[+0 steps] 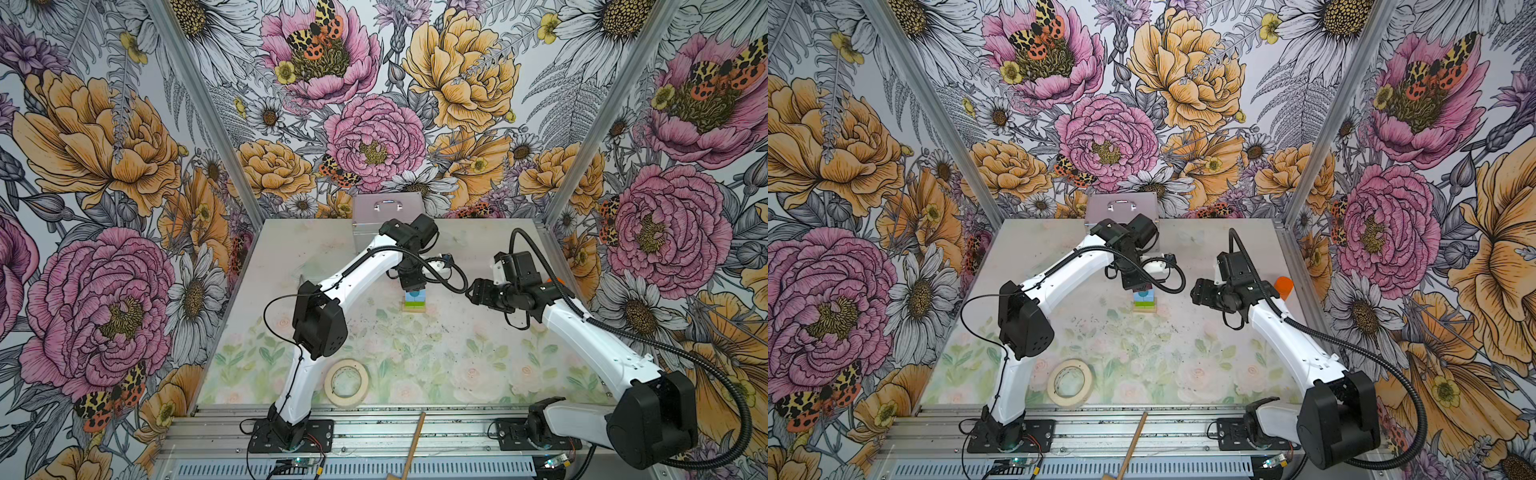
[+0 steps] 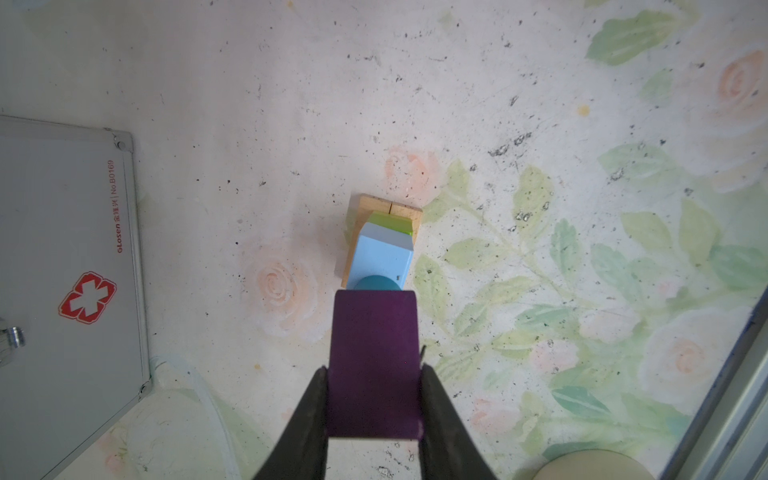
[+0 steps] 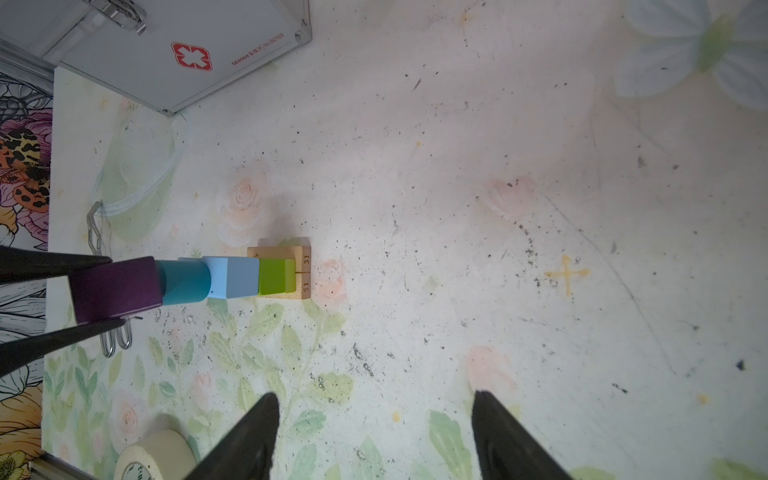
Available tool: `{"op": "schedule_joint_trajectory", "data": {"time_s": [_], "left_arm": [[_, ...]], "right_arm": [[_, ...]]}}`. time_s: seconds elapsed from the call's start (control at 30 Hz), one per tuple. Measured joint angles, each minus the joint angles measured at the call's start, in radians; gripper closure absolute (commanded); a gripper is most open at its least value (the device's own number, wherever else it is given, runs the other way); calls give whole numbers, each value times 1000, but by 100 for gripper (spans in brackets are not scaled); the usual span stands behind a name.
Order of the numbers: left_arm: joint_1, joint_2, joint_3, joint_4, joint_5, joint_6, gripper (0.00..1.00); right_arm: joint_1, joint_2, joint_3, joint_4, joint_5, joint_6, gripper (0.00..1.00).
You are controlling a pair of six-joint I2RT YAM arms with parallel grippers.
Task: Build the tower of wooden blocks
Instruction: 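Lower the purple block onto the teal cylinder with the left gripper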
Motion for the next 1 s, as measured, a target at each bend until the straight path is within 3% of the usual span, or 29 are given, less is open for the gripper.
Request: {"op": "schedule_joint_trajectory", "data": {"time_s": [0.5,0.8,1.0], "left_arm": [[0,1,2,0,-1,-4,82],[0,4,11,0,-5,-8,61],[-5,7,14,1,-8,-16,60]], "right_arm": [[0,1,-5,0,0,0,25],[0,1,-12,7,-4,0,25],[0,1,-12,7,-4,0,25]]}}
